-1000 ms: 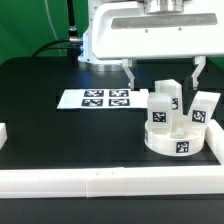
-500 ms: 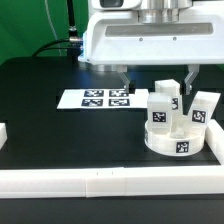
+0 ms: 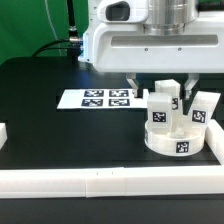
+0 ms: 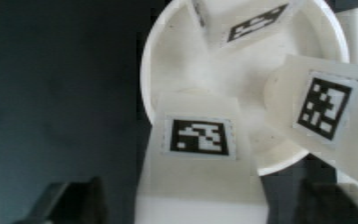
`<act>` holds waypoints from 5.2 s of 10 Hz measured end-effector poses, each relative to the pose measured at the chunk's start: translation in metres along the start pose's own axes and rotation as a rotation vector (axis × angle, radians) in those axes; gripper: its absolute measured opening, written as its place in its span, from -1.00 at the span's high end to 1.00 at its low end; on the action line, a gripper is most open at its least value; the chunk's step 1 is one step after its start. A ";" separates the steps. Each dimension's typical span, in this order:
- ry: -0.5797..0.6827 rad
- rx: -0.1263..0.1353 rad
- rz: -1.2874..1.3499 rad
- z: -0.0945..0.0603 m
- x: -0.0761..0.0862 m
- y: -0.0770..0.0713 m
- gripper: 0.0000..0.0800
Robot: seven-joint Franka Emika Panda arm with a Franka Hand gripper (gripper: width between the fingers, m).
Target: Assemble stool
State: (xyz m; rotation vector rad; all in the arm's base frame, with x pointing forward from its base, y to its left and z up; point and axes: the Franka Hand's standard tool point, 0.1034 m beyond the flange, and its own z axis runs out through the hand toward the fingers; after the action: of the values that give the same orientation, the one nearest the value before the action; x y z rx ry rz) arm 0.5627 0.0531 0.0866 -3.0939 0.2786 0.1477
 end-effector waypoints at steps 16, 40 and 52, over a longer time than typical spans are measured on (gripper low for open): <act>0.055 0.078 1.091 0.005 -0.004 -0.028 0.16; 0.025 0.258 1.274 -0.022 -0.014 -0.060 -0.62; 0.115 0.128 0.018 -0.028 -0.009 -0.058 -0.62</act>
Offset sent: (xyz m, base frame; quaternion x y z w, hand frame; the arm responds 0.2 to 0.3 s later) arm 0.0000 0.0000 0.0000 0.0000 0.0000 0.0650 0.9979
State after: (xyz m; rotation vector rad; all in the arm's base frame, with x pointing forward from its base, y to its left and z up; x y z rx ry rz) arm 0.5666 0.1104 0.1168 -2.9779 0.3070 -0.0459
